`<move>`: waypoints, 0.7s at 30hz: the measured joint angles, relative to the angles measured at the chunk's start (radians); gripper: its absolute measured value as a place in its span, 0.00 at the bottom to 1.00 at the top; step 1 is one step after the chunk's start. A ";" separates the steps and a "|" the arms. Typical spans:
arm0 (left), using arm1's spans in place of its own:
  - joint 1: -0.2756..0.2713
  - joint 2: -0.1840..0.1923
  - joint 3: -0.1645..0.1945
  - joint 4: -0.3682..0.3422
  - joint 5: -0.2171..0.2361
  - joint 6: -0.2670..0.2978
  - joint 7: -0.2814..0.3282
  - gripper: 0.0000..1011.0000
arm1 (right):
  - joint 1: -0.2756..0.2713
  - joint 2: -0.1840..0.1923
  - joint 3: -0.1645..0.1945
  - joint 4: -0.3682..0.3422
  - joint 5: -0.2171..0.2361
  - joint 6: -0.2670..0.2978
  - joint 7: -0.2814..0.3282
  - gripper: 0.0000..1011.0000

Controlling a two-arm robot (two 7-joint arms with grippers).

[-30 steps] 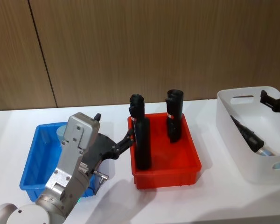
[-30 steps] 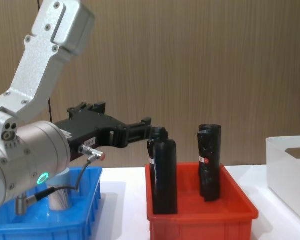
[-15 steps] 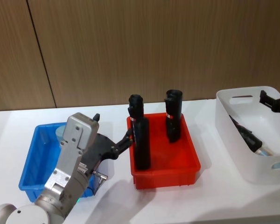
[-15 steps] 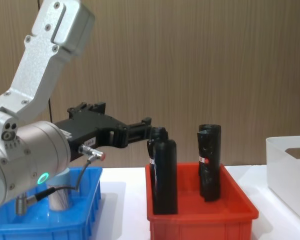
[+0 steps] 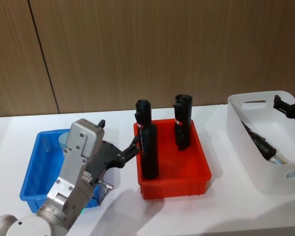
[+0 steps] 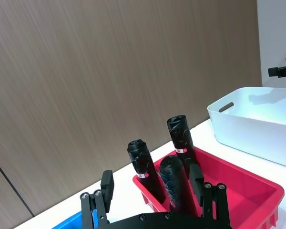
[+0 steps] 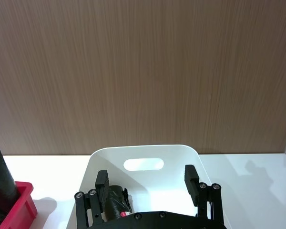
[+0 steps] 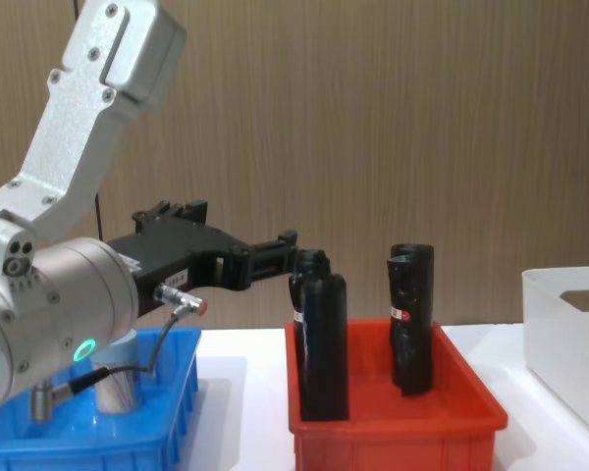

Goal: Pick the cotton swabs from the blue box and place them into the white box.

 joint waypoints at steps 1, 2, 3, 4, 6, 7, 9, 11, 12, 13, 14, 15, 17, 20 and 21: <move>0.000 0.000 0.000 0.000 0.000 0.000 0.000 0.99 | 0.000 0.000 0.000 0.000 0.000 0.000 0.000 0.99; 0.000 0.000 0.000 0.000 0.000 0.000 0.000 0.99 | 0.000 0.000 0.000 0.000 0.000 0.000 0.000 0.99; 0.000 0.000 0.000 0.000 0.000 0.000 0.000 0.99 | 0.000 0.000 0.000 0.000 0.000 0.000 0.000 0.99; 0.000 0.000 0.000 0.000 0.000 0.000 0.000 0.99 | 0.000 0.000 0.000 0.000 0.000 0.000 0.000 0.99; 0.000 0.000 0.000 0.000 0.000 0.000 0.000 0.99 | 0.000 0.000 0.000 0.000 0.000 0.000 0.000 0.99; 0.000 0.000 0.000 0.000 0.000 0.000 0.000 0.99 | 0.000 0.000 0.000 0.000 0.000 0.000 0.000 0.99; 0.000 0.000 0.000 0.000 0.000 0.000 0.000 0.99 | 0.000 0.000 0.000 0.000 0.000 0.000 0.000 0.99; 0.000 0.000 0.000 0.000 0.000 0.000 0.000 0.99 | 0.000 0.000 0.000 0.000 0.000 0.000 0.000 0.99; 0.000 0.000 0.000 0.000 0.000 0.000 0.000 0.99 | -0.001 0.000 0.000 0.000 0.000 0.000 0.000 0.99; 0.000 0.000 0.000 0.000 0.000 0.000 0.000 0.99 | 0.000 0.000 0.000 0.000 0.000 0.000 0.000 0.99; 0.000 0.000 0.000 0.000 0.000 0.000 0.000 0.99 | 0.000 0.000 0.000 0.000 0.000 0.000 0.000 0.99; 0.000 0.000 0.000 0.000 0.000 0.000 0.000 0.99 | 0.000 0.000 0.000 0.000 0.000 0.000 0.000 0.99; 0.000 0.000 0.000 0.000 0.000 0.000 0.000 0.99 | 0.000 0.000 0.000 0.000 0.000 0.000 0.000 0.99; 0.000 0.000 0.000 0.000 0.000 0.000 0.000 0.99 | -0.001 0.000 0.000 0.000 0.000 0.000 0.000 0.99; 0.000 0.000 0.000 0.000 0.000 0.000 0.000 0.99 | 0.000 0.000 0.000 0.000 0.000 0.000 0.000 0.99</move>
